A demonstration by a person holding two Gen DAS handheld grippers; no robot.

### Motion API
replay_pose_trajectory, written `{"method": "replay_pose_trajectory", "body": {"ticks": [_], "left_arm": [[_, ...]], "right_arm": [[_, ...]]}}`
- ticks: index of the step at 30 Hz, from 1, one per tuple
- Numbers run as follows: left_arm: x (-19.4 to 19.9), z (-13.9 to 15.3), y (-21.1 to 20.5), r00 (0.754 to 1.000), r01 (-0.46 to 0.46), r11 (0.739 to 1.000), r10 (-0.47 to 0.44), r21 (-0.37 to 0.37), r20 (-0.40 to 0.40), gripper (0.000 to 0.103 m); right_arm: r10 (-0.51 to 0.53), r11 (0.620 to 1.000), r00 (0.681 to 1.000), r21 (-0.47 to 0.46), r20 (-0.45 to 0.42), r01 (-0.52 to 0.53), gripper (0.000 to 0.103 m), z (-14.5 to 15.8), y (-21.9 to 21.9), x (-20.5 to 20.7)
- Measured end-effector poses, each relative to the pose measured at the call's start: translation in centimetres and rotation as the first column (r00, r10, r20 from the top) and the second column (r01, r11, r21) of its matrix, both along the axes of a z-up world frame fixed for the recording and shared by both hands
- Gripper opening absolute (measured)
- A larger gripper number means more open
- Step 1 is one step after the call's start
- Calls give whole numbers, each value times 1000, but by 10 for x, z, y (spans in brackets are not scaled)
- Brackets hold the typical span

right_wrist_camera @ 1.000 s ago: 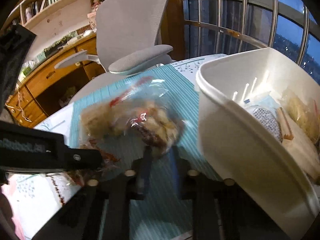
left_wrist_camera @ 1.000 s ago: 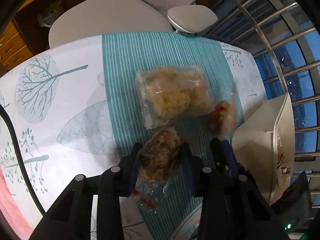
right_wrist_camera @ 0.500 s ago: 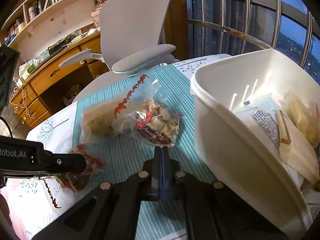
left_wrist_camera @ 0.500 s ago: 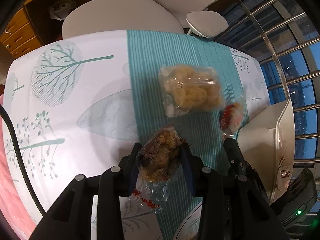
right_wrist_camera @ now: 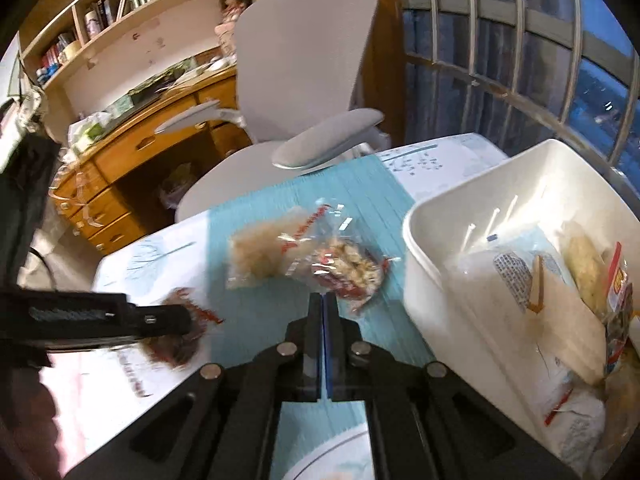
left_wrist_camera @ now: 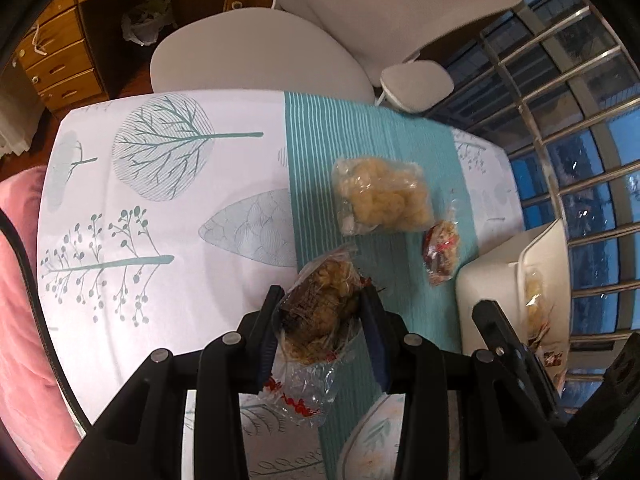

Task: Organize snacks
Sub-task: 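Grasp the small red-zip clear bag with the right gripper while the left holds its bag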

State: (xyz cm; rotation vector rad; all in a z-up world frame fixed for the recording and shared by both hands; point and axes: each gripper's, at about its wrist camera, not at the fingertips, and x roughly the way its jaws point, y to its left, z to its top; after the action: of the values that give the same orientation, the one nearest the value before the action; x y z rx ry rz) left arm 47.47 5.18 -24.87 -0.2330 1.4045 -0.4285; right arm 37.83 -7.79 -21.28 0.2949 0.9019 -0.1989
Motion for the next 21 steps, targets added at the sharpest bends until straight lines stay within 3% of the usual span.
{"method": "replay_pose_trajectory", "body": {"ticks": [3, 5, 7, 9, 12, 16, 21], "left_arm": [[-6, 7, 2, 1000, -29, 999, 29, -29, 6, 37], [-11, 12, 2, 999, -42, 998, 43, -49, 10, 37], [-17, 17, 2, 998, -53, 997, 54, -62, 16, 37], [-22, 21, 3, 998, -62, 995, 63, -74, 19, 37], [-29, 27, 4, 997, -70, 994, 72, -86, 27, 37], [-39, 32, 10, 996, -83, 991, 87, -106, 29, 37], [-49, 31, 16, 995, -97, 989, 99, -115, 18, 37]], "right_arm": [[59, 998, 996, 15, -71, -59, 2, 19, -2, 5], [94, 995, 989, 31, -117, -91, 8, 31, -6, 8], [122, 991, 981, 72, -153, -112, 29, 39, -15, 9], [157, 985, 970, 100, -187, -141, 41, 46, -22, 13], [230, 973, 947, 30, -224, -229, 47, 63, -26, 23], [337, 929, 905, -68, -259, -365, 69, 78, -25, 37], [457, 846, 822, -118, -339, -519, 75, 75, -22, 64]]}}
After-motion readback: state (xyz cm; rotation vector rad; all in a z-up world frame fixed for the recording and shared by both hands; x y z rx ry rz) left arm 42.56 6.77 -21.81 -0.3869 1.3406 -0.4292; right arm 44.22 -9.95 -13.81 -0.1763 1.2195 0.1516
